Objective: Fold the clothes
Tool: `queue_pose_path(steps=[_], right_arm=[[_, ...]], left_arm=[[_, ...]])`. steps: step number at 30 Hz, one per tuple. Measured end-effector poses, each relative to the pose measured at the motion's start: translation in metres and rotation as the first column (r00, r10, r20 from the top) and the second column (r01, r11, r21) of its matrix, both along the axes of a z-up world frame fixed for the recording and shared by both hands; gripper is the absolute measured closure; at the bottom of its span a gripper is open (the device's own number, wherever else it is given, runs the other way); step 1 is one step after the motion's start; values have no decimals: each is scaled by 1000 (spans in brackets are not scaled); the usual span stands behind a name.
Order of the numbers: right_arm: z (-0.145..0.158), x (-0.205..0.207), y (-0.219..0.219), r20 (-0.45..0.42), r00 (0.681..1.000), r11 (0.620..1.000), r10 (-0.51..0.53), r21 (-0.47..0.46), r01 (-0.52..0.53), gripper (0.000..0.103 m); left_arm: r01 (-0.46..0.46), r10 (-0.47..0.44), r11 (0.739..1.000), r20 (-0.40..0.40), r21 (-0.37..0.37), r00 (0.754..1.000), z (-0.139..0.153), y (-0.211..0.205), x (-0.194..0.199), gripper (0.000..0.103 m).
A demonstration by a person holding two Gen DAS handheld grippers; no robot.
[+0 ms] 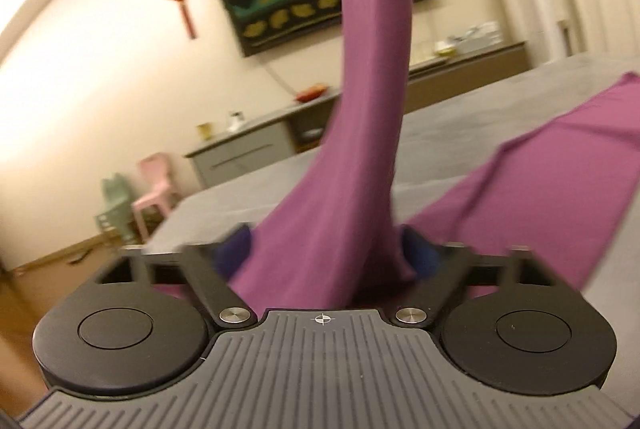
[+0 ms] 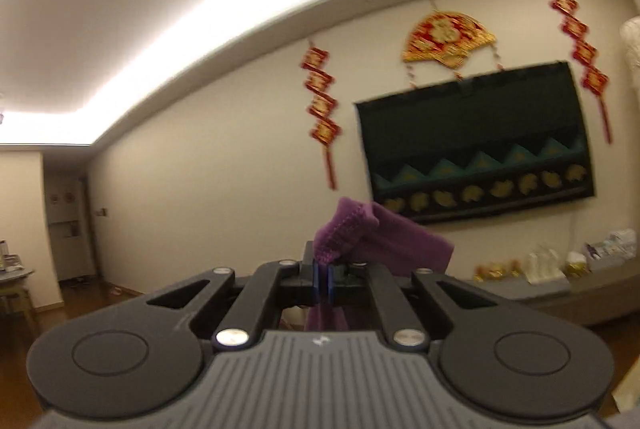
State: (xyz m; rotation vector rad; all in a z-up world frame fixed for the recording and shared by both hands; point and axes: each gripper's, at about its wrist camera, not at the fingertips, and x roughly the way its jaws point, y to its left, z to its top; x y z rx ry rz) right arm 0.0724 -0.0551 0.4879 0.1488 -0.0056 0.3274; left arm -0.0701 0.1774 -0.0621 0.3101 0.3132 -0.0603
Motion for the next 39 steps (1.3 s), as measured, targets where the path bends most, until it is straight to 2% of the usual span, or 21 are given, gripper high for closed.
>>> queue_pose_path(steps=[2,3,4,6,7,8,9,10,11,12,15,19,21,25,27,29,30,31,33,36,39], right_arm=[[26,4,10,12,1000,1000,-8,1,8,99],[38,10,11,3,1000,1000,-25,12,24,99],[46,16,11,-6,999,999,-43,22,43,99],[54,32,8,-26,997,996,-76,39,77,99],[52,39,5,-38,996,995,-84,47,86,99],[50,49,7,-50,995,995,-86,49,88,99],[43,64,12,-65,994,995,-83,49,86,99],[34,86,21,-82,994,996,-77,48,81,99],[24,101,28,-96,993,996,-73,44,78,99],[15,105,36,-108,992,997,-70,32,74,99],[6,101,70,-130,989,997,-74,-10,73,99],[18,84,98,-129,987,995,-92,-52,86,99],[28,68,104,-119,988,994,-96,-59,90,99],[35,45,106,-97,990,994,-98,-55,93,99],[34,44,102,-98,990,995,-98,-40,95,99],[27,43,94,-106,989,995,-103,-24,101,99],[22,43,88,-112,988,994,-110,-17,108,99],[16,44,79,-119,986,993,-118,-10,118,99],[5,46,60,-133,981,990,-138,5,140,98],[-26,50,6,-170,967,979,-188,45,198,98],[-74,54,-62,-236,943,960,-235,96,264,98]], left_arm=[[-39,37,987,-15,-158,999,17,44,0,67],[-85,82,962,-24,-259,996,27,72,-1,61],[-145,140,922,-41,-358,989,33,102,-3,57],[-248,234,818,-93,-520,968,34,160,-6,57],[-277,258,769,-116,-575,959,32,182,-9,55],[-291,269,737,-129,-610,954,29,197,-12,54],[-300,280,719,-134,-627,951,27,204,-17,50],[-295,276,718,-131,-631,952,26,201,-21,47],[-285,267,720,-126,-633,955,26,196,-25,45],[-251,234,741,-111,-623,966,27,182,-28,42],[-117,103,827,-56,-550,993,35,129,-36,35],[12,8,936,55,-353,998,37,44,-41,17],[-14,36,972,91,-233,995,34,13,-35,15],[-19,41,990,164,-139,986,28,-32,-27,12],[-59,71,996,209,-62,975,28,-53,-10,12],[-101,98,995,219,2,971,24,-67,9,37],[-92,90,996,192,2,977,22,-66,18,66],[-73,74,997,154,-8,985,20,-63,27,100],[-36,38,999,105,-27,994,17,-55,35,103],[45,-40,998,106,-44,994,18,-35,17,103],[140,-143,990,96,34,985,16,-20,-12,103]])
